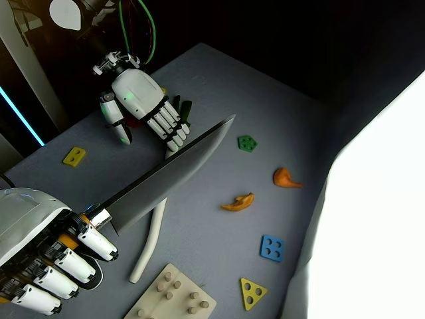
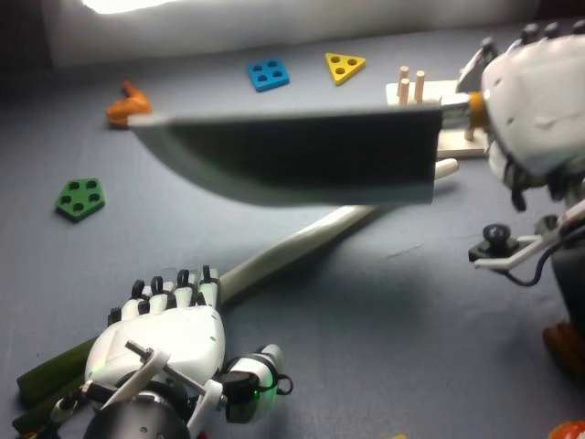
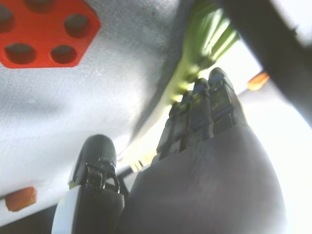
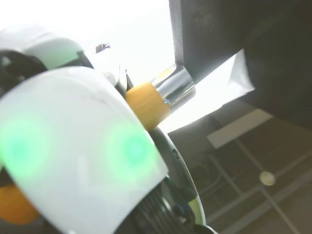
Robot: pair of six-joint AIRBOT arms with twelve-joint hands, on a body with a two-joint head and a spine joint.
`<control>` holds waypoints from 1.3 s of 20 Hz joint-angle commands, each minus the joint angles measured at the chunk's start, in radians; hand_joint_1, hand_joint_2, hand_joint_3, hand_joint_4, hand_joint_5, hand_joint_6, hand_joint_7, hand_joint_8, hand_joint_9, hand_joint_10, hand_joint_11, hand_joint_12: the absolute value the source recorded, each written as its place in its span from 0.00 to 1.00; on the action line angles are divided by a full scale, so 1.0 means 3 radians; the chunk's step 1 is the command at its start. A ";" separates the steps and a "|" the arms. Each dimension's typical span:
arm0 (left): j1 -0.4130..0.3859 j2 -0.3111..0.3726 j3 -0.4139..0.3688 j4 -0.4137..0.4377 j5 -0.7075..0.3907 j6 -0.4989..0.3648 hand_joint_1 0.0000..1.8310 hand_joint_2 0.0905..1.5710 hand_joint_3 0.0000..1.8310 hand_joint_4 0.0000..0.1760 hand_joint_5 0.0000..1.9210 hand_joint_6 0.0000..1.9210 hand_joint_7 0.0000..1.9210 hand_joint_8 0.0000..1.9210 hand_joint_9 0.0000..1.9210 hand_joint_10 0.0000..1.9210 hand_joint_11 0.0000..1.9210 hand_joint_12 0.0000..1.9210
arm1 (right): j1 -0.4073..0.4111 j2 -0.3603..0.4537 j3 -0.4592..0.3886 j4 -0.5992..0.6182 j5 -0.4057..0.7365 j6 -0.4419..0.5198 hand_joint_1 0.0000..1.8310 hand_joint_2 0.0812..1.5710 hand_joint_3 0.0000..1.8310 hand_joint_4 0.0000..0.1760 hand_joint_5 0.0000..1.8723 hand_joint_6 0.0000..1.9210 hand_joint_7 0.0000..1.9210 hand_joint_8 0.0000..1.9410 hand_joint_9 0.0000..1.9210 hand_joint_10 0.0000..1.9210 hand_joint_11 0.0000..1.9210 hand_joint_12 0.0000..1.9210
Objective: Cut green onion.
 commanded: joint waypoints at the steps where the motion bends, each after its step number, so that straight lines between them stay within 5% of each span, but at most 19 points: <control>1: 0.0009 -0.0018 -0.0011 0.0073 0.0041 0.0009 0.00 0.88 0.00 0.00 0.00 0.00 0.00 0.00 0.00 0.00 0.00 0.00 | 0.0018 0.0000 0.0042 -0.0280 0.0464 0.0034 0.83 0.59 0.28 1.00 0.75 1.00 0.82 1.00 0.87 1.00 0.91 1.00; 13: 0.0017 -0.0013 -0.0031 0.0076 0.0041 0.0010 0.00 0.87 0.00 0.00 0.00 0.00 0.00 0.00 0.00 0.00 0.00 0.00 | -0.0159 -0.0189 0.0391 -0.0395 0.0481 0.0189 0.85 0.57 0.30 1.00 0.76 1.00 0.83 1.00 0.87 1.00 0.90 1.00; 26: 0.0019 -0.0008 -0.0036 0.0089 0.0041 0.0011 0.00 0.87 0.00 0.00 0.00 0.00 0.00 0.00 0.00 0.00 0.00 0.00 | -0.0421 -0.0123 0.0390 -0.0481 0.0547 0.0089 0.84 0.57 0.30 1.00 0.79 1.00 0.82 1.00 0.87 1.00 0.91 1.00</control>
